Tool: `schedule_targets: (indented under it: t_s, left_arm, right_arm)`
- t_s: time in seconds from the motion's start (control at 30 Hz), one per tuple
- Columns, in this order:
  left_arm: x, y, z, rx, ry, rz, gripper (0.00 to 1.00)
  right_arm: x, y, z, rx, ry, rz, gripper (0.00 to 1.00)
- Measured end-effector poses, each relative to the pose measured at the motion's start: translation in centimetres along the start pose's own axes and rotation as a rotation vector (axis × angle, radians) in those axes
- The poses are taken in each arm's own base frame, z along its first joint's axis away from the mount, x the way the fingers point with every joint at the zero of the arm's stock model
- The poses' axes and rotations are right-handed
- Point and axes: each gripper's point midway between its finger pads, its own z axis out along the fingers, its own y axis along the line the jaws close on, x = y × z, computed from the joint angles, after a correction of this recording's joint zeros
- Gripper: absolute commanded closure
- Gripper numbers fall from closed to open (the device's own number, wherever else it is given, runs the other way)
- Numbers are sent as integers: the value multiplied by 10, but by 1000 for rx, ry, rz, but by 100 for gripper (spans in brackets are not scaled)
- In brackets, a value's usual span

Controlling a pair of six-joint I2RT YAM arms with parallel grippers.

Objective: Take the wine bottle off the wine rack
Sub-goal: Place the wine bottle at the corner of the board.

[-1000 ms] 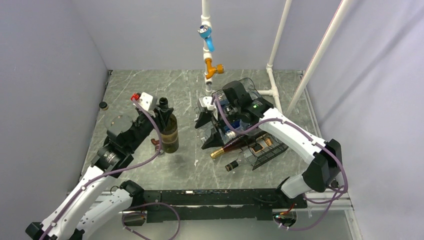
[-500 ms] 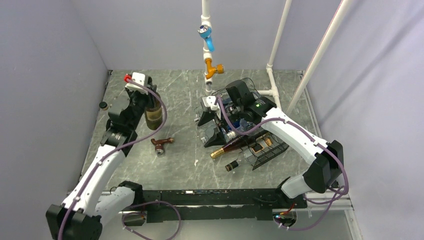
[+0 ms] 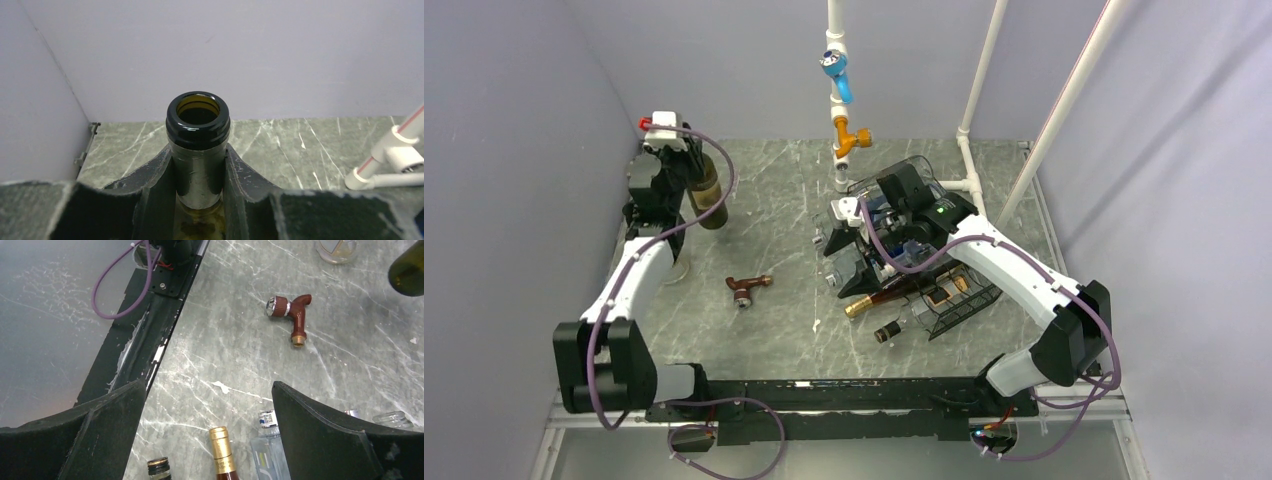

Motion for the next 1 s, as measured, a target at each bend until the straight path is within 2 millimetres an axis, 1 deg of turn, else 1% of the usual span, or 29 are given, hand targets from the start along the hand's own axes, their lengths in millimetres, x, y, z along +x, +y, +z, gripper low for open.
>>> schedule_targets:
  t_s: [0.13,0.23,0.4,0.7,0.83,1.0]
  left_arm:
    - [4,17,22,-11,-22,3,100]
    - [12,26,35,-17,-29,9,100]
    - [23,30,59,-8,-29,11,100]
    - [25,39,101,-7,-70,39,100]
    - [30,47,115,-18,-76,54,100]
    - [42,57,131,-35,-64,61,100]
  right_arm:
    - [2,1,0,-4,6,-5,0]
    - [5,0,1,-8,11,0,0]
    - [12,0,3,-19,24,17,0]
    - [22,0,7,-36,42,41,0]
    - [24,-1,8,-40,47,45,0]
    - [28,0,9,-47,56,55,0]
